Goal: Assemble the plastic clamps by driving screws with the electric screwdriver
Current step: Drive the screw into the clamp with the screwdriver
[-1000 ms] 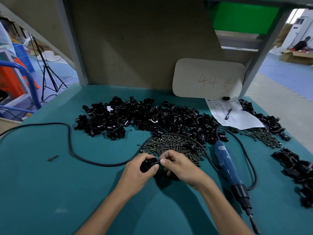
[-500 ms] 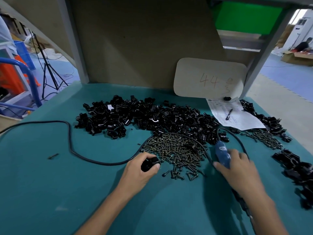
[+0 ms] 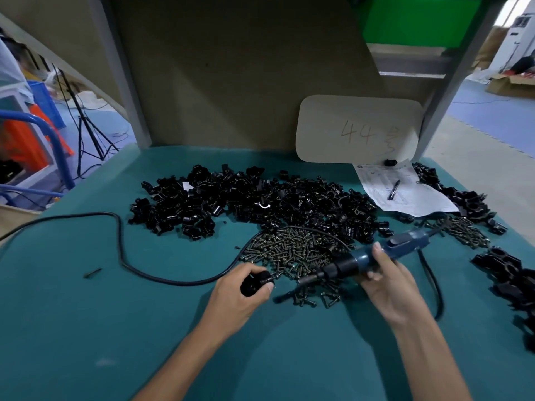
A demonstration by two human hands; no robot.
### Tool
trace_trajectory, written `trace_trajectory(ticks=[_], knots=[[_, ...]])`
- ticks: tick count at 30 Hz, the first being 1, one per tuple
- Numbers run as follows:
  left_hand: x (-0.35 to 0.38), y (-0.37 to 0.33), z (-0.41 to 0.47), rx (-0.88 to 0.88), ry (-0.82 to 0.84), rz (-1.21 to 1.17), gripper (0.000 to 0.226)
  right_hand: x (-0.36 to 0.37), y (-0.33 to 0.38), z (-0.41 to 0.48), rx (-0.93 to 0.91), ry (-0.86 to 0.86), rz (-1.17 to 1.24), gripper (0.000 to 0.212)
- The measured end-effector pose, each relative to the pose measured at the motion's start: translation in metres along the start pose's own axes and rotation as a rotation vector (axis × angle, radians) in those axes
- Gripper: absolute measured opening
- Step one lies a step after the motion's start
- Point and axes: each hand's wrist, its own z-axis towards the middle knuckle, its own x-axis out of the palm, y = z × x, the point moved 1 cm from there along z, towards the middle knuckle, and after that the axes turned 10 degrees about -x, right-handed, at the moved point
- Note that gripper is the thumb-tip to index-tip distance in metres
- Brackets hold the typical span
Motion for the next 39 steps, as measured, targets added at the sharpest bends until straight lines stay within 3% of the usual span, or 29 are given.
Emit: trace_trajectory(ticks=[3,7,12,28,35,39], knots=[[0.000,0.000,0.000,-0.006,-0.004,-0.005,0.013,0.011,-0.016,0.005,0.014,-0.086,0.155,0.027],[0.000,-0.001,0.001,-0.009,-0.004,0.001,0.015,0.011,-0.026,0.009,-0.002,-0.119,0.175,0.014],[0.001,-0.002,0.000,-0.001,0.000,0.009,0.017,0.017,-0.032,0.006,0.030,-0.059,0.125,0.027],[-0.002,-0.004,-0.002,-0.023,0.086,-0.048,0.012,0.014,-0.037,0.009,0.050,-0.021,0.171,0.026],[0.000,-0.001,-0.004,0.017,0.094,0.013,0.018,0.015,-0.040,0.009,-0.004,0.002,0.038,0.029],[0.000,0.000,-0.004,0.023,0.086,-0.021,0.016,0.012,-0.039,0.012,0.003,0.073,0.090,0.027]])
